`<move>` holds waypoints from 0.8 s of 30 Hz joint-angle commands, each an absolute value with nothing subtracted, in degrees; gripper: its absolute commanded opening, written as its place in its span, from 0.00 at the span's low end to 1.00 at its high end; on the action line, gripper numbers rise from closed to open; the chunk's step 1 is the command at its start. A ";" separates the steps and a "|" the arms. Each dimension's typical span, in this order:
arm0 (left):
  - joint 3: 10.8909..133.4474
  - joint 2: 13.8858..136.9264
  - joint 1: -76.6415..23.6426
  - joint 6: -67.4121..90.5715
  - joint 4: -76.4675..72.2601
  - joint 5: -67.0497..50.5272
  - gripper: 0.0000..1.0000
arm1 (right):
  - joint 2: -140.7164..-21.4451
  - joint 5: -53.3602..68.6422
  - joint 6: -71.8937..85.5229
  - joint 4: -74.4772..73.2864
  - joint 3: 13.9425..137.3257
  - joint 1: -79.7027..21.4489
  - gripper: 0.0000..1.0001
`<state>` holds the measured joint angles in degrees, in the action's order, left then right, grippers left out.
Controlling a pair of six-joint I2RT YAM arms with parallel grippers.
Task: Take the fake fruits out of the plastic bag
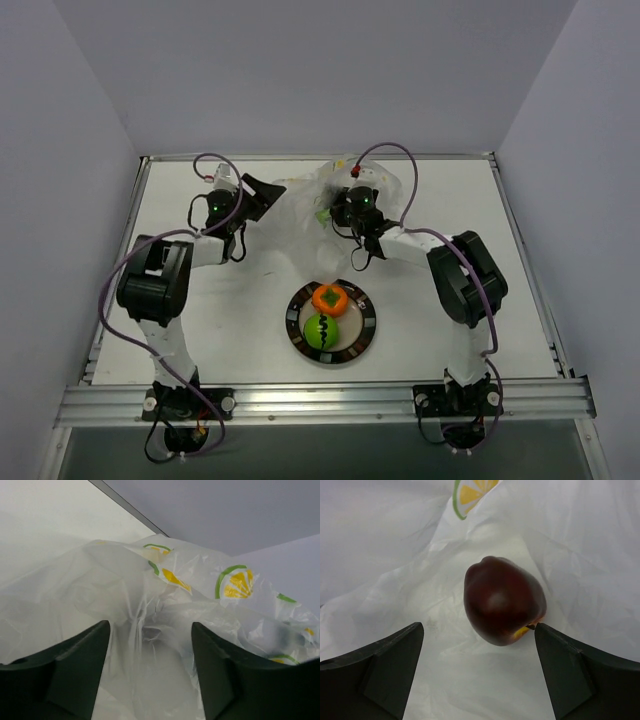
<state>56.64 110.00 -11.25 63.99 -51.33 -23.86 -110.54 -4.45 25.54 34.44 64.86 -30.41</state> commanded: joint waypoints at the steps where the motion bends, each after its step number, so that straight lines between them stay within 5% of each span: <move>1: 55.73 101.00 -11.34 59.25 -45.89 -20.23 0.67 | -110.83 -11.67 23.47 30.43 68.72 -30.41 0.89; 11: 50.98 79.47 -26.69 42.98 -20.06 -0.54 0.82 | -120.05 -11.44 22.41 32.05 77.17 -30.59 0.94; 24: 47.90 72.69 -34.09 38.76 -8.18 -7.38 0.87 | -124.01 -0.62 21.62 38.41 78.40 -29.62 0.84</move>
<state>45.06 76.01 -32.12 42.02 -11.64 -5.17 -123.87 -3.25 22.48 35.46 78.13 -30.02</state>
